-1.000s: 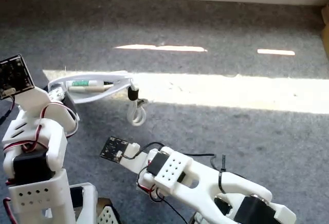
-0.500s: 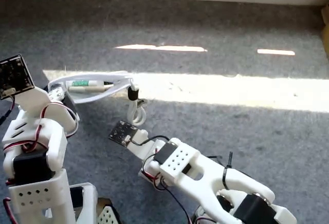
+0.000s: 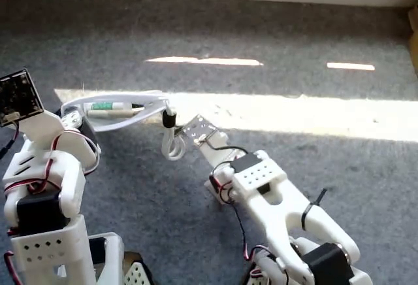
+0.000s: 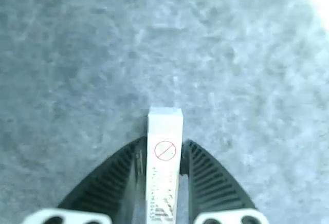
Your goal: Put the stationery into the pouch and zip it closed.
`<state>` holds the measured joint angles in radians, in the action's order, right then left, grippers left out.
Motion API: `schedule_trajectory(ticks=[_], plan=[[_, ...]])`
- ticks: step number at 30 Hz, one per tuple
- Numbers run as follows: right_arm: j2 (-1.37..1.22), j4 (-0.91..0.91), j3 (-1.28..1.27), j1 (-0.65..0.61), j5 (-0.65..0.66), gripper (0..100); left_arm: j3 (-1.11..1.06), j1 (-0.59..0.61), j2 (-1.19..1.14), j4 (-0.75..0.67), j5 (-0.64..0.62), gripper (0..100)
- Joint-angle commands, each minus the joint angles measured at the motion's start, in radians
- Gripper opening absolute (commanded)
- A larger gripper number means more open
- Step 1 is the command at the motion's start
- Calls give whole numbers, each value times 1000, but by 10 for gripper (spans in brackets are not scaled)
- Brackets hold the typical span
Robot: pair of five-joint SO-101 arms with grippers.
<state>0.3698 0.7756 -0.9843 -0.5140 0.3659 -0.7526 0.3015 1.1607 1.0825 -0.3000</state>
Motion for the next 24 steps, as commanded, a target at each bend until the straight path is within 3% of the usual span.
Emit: schedule_trajectory(ticks=[1,11,17,24], plan=[[1,-81,68,94,46,48,8,8,5,-35,-11,8],[1,-116,70,122,48,56,8,8,5,-35,-11,8],[1,-116,68,122,43,207,8,8,5,-35,-9,8],[1,-122,70,122,41,214,8,8,5,-48,-8,8]])
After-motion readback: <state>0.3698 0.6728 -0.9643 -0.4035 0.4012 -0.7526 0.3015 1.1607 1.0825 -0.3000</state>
